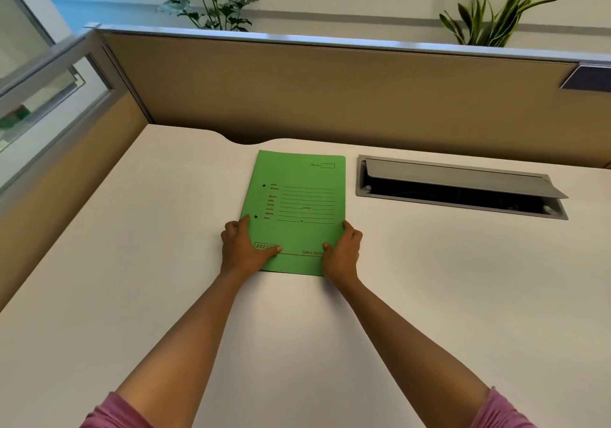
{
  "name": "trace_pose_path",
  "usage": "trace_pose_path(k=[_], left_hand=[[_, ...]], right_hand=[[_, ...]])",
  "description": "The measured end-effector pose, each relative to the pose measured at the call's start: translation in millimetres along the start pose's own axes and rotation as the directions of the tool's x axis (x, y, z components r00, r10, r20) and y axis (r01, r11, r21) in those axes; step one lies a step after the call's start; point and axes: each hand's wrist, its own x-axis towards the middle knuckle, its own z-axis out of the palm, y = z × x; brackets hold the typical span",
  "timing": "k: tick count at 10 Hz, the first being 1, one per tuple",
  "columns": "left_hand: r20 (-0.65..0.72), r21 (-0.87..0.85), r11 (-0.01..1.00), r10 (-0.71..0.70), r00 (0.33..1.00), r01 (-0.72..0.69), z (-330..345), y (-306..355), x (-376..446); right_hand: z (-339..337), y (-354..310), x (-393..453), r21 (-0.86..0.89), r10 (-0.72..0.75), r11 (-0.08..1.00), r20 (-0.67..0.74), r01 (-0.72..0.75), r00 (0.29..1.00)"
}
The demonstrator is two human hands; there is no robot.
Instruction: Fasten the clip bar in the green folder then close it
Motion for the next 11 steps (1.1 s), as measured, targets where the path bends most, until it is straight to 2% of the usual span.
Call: trace_pose_path(k=[1,3,4,5,7,9,10,11], left_hand=[[0.020,0.070,0.997,0.018,1.000,-0.020,4.7,1.2,-4.8],[0.105,0.093,0.995,0.027,0.994,-0.037,12.7,1.1,-12.8],[0.154,0.255,0.963,0.046,0.987,-0.085,17.5,-0.3,-19.1],[0.169,0.337,0.935,0.054,0.984,-0.109,21.2,-0.6,-27.3],[0.234,0.356,0.919,0.091,0.968,-0.172,41.2,9.2,-54.7],[0.280,0.380,0.911,0.052,0.958,-0.161,45.2,22.6,-63.8],[0.271,0.404,0.901,0.046,0.961,-0.157,37.4,31.3,-67.0],[0.216,0.396,0.894,0.133,0.967,-0.211,38.2,41.1,-72.4]], right_hand=[[-3.0,2.6,0.1,-0.052,-0.032,0.998,-0.015,0.031,0.999],[-5.1,12.6,-5.8,-0.070,-0.111,0.991,0.026,0.113,0.993],[-5.0,19.5,-9.5,-0.126,-0.158,0.978,0.078,0.167,0.984],[-3.8,23.9,-10.5,-0.190,-0.206,0.955,0.129,0.228,0.970],[-9.5,36.7,-6.3,-0.287,-0.238,0.904,0.279,0.318,0.930],[-18.8,41.2,-10.5,-0.364,-0.244,0.850,0.370,0.381,0.897],[-29.0,44.3,-20.9,-0.351,-0.259,0.851,0.363,0.389,0.895],[-36.8,47.9,-31.5,-0.341,-0.314,0.854,0.264,0.393,0.912]])
